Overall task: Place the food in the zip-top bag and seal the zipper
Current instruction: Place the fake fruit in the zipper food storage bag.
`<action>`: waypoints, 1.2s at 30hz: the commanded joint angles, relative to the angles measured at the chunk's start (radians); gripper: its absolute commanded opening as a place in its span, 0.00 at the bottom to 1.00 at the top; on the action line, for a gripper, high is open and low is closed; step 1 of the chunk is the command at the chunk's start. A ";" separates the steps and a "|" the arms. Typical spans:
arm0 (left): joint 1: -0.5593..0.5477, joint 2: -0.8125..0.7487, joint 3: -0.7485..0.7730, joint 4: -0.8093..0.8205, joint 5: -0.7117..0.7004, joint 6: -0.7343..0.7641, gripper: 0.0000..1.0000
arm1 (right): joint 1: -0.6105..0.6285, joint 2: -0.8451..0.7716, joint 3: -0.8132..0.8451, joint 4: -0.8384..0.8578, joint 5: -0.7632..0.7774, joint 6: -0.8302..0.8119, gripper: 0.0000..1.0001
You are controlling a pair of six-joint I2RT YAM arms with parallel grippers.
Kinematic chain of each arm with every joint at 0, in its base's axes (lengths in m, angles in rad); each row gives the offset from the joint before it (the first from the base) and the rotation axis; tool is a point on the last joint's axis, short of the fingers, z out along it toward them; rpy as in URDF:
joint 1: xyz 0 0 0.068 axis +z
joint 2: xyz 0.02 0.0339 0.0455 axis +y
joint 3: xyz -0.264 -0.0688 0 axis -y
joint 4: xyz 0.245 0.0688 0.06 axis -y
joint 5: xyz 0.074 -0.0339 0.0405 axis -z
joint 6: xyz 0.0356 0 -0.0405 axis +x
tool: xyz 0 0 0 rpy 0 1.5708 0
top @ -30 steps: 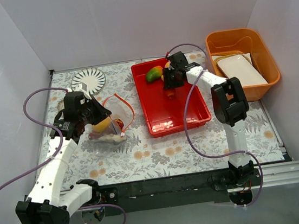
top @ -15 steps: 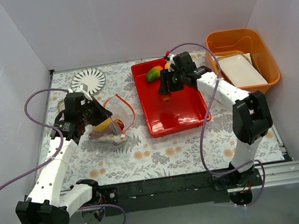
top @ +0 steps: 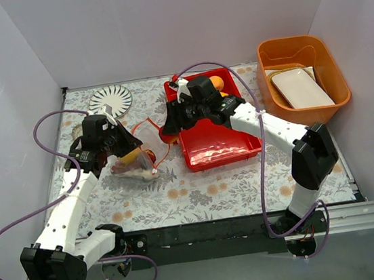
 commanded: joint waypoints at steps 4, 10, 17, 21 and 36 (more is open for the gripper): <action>0.004 -0.011 0.019 0.007 0.040 0.005 0.00 | 0.044 0.107 0.114 0.067 -0.046 0.019 0.33; 0.004 -0.002 0.061 -0.016 0.027 0.008 0.00 | 0.078 0.207 0.209 0.062 -0.066 0.026 0.37; 0.003 -0.019 0.075 -0.018 0.024 -0.002 0.00 | 0.101 0.366 0.482 -0.102 -0.095 -0.052 0.59; 0.004 -0.021 0.072 -0.021 0.001 0.000 0.00 | 0.102 0.284 0.372 -0.013 -0.081 -0.050 0.79; 0.004 -0.028 0.063 -0.016 -0.017 0.000 0.00 | 0.039 0.072 0.200 -0.053 0.288 -0.086 0.83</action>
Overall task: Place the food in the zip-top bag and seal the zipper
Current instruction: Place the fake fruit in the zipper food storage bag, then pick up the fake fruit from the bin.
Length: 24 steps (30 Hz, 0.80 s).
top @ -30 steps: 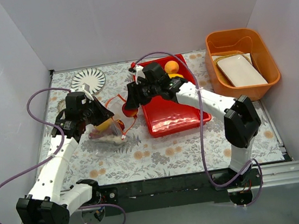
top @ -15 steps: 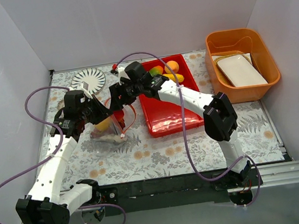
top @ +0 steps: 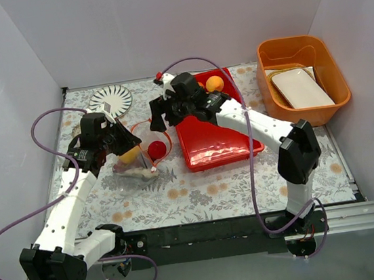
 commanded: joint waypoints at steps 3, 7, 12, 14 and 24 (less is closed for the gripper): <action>0.004 -0.037 0.027 0.005 -0.015 0.000 0.00 | -0.088 -0.129 -0.069 -0.014 0.307 0.032 0.85; 0.003 -0.041 0.030 0.006 -0.015 0.000 0.00 | -0.165 -0.125 -0.078 -0.056 0.403 0.072 0.86; 0.003 -0.049 0.032 -0.001 -0.020 0.000 0.00 | -0.252 -0.077 -0.108 -0.037 0.403 0.017 0.86; 0.004 -0.052 0.024 0.000 -0.018 0.000 0.00 | -0.284 -0.059 -0.140 0.007 0.434 -0.004 0.86; 0.004 -0.055 -0.007 0.012 -0.004 -0.003 0.00 | -0.360 0.186 0.049 -0.022 0.443 -0.297 0.85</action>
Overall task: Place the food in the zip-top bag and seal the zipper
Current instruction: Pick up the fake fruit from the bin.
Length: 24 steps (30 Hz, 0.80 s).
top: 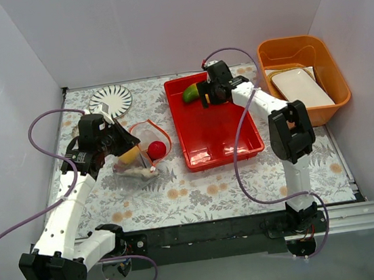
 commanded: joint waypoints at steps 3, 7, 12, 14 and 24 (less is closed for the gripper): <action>0.003 -0.030 -0.011 0.023 0.009 -0.003 0.00 | -0.011 0.105 0.153 0.003 0.096 -0.192 0.84; 0.003 -0.028 -0.022 0.033 0.009 -0.005 0.00 | -0.036 0.093 0.101 0.126 -0.004 -0.256 0.86; 0.004 -0.004 0.001 0.036 0.014 0.003 0.00 | -0.039 0.185 0.199 0.089 0.017 -0.360 0.84; 0.003 0.001 0.018 0.042 0.015 0.006 0.00 | -0.040 0.192 0.192 0.119 0.035 -0.391 0.84; 0.004 -0.023 0.015 0.046 -0.020 -0.002 0.00 | -0.114 0.212 0.133 0.198 -0.084 -0.413 0.85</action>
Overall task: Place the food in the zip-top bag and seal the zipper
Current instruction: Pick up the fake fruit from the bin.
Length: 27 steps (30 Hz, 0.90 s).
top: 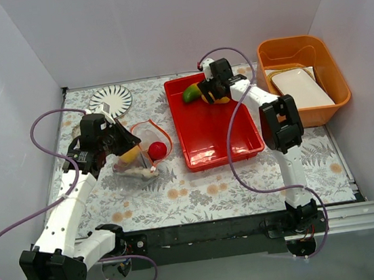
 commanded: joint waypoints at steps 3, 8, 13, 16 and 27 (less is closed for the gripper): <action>0.004 -0.045 0.014 0.029 -0.026 -0.010 0.00 | -0.056 0.024 0.007 0.056 -0.184 -0.036 0.86; 0.003 -0.036 0.005 0.031 -0.004 0.010 0.00 | -0.061 0.065 0.076 -0.032 -0.289 -0.050 0.85; 0.003 -0.023 0.016 0.018 -0.022 0.031 0.00 | -0.061 0.047 0.046 -0.078 -0.385 -0.028 0.77; 0.003 -0.030 0.007 0.032 -0.016 0.021 0.00 | -0.063 -0.002 -0.049 -0.052 -0.422 -0.004 0.66; 0.004 -0.042 -0.012 0.030 -0.003 0.025 0.00 | -0.047 -0.185 -0.308 -0.024 -0.559 0.055 0.31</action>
